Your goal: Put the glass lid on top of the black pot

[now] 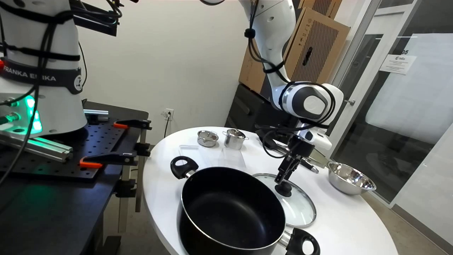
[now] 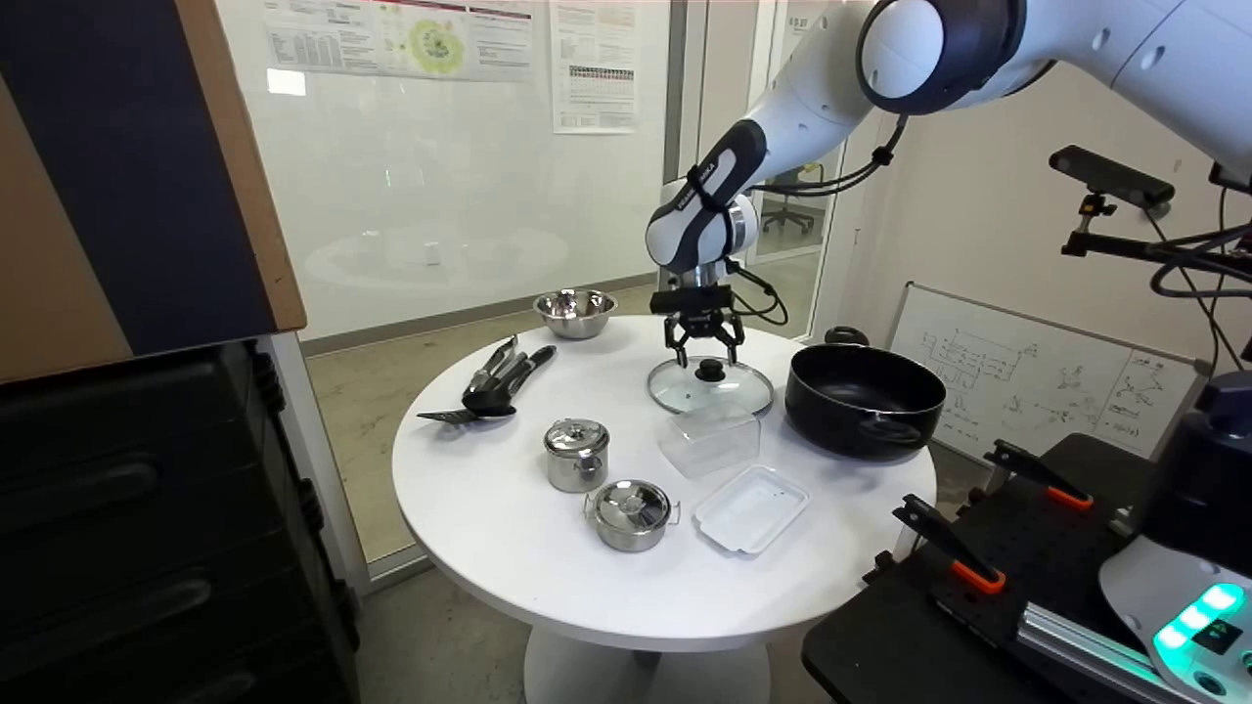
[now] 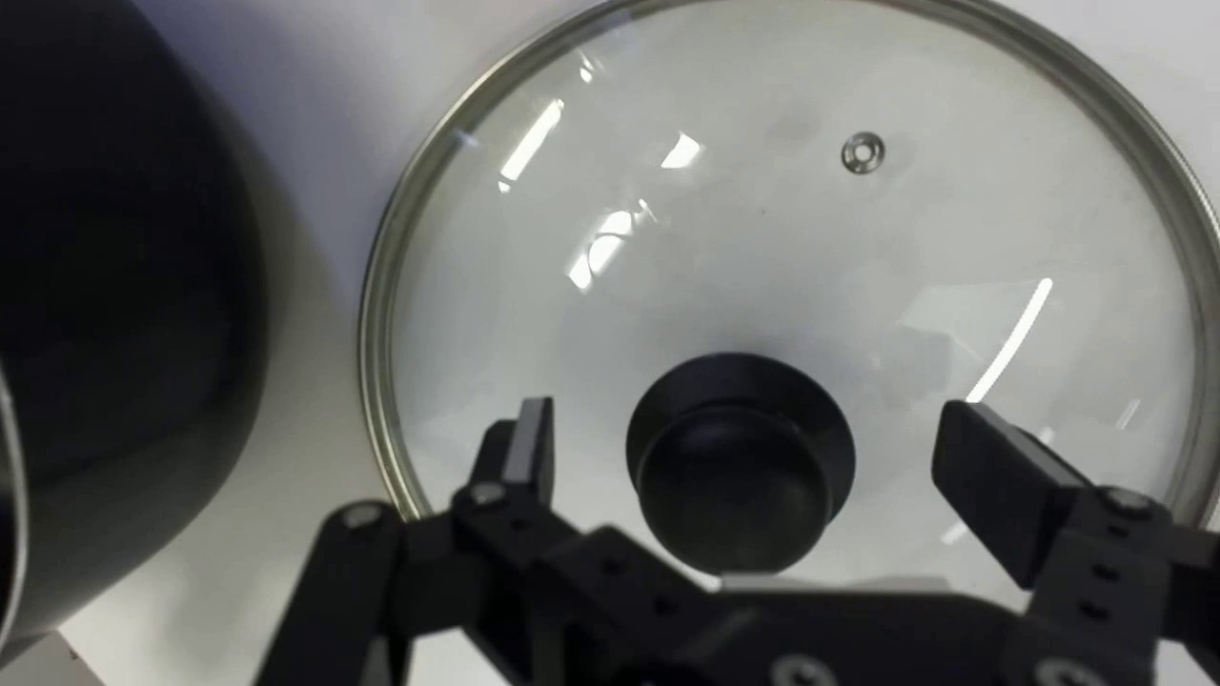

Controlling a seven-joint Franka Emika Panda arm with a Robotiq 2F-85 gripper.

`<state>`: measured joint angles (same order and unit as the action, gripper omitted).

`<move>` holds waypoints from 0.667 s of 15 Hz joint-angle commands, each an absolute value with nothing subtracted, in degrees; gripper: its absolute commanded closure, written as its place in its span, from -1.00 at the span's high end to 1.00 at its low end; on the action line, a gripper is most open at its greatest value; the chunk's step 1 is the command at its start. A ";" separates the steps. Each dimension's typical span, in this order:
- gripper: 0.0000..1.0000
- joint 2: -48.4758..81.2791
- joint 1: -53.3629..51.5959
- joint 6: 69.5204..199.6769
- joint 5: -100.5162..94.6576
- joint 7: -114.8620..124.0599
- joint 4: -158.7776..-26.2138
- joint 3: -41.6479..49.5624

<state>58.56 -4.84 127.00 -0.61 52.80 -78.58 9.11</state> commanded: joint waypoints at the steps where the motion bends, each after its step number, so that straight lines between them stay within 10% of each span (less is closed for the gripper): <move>1: 1.00 60.44 -5.05 126.61 -0.97 53.31 -74.93 10.17; 10: 1.00 63.16 -5.37 125.94 -1.45 53.99 -72.00 11.19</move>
<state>60.71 -4.81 126.97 -0.69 52.87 -75.44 10.33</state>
